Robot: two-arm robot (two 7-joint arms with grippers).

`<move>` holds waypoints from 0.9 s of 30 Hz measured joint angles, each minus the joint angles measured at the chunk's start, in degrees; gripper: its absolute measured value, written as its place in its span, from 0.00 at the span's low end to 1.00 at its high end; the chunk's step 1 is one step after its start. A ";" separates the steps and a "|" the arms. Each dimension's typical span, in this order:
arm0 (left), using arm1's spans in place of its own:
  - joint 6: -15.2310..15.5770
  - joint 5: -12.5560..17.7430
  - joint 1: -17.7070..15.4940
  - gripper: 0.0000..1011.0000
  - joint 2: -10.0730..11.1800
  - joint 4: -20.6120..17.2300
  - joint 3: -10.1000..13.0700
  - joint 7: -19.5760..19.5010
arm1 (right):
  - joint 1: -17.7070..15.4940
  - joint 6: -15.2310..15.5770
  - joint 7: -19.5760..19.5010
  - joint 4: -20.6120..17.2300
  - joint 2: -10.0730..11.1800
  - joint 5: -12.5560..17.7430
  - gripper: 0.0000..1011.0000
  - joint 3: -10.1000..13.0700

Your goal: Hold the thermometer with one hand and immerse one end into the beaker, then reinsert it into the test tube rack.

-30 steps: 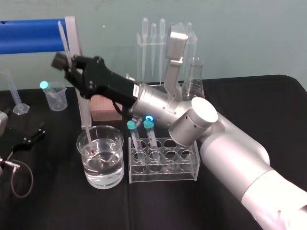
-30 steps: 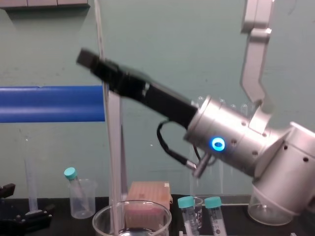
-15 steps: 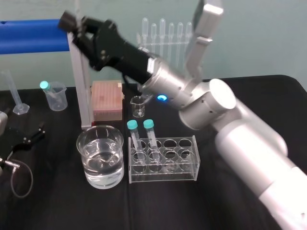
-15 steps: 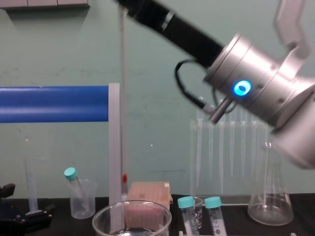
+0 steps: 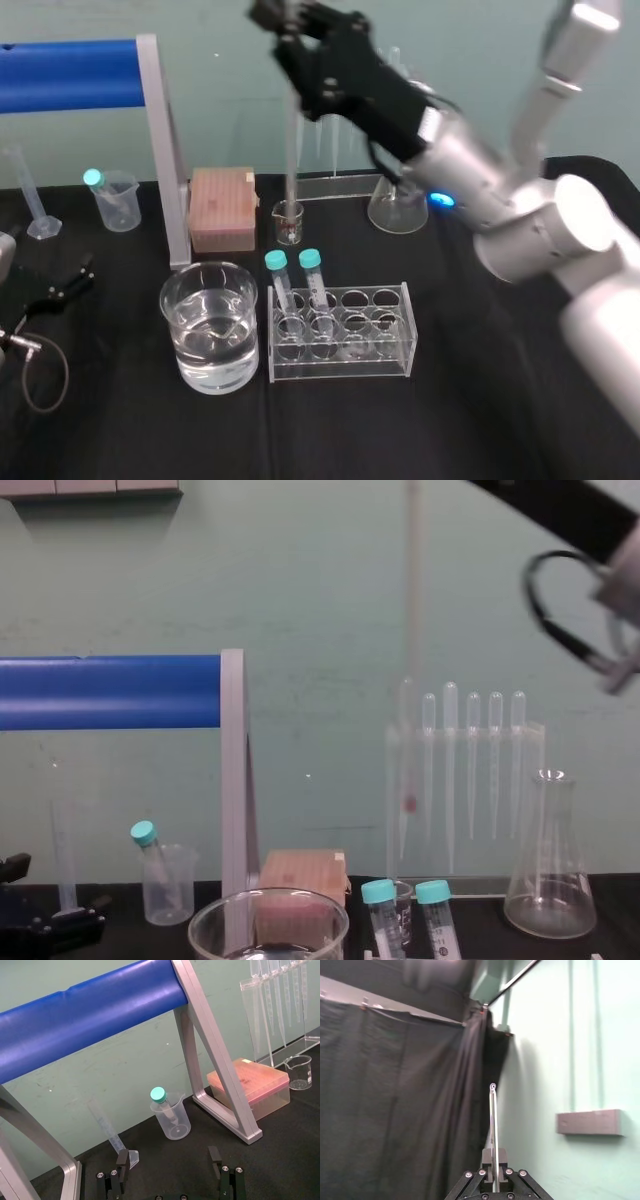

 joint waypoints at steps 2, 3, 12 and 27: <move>0.00 0.00 0.00 1.00 0.00 0.00 0.00 0.00 | -2.40 0.10 -1.86 -2.29 1.93 -0.64 0.05 1.63; 0.00 0.00 0.00 1.00 0.00 0.00 0.00 0.00 | -2.40 0.10 -1.86 -2.29 1.93 -0.64 0.05 1.63; 0.00 0.00 0.00 1.00 0.00 0.00 0.00 0.00 | -9.90 1.08 -6.00 -6.49 6.66 -2.14 0.05 6.84; 0.00 0.00 0.00 1.00 0.00 0.00 0.00 0.00 | -12.28 2.02 -5.02 -1.59 6.18 -1.52 0.05 8.62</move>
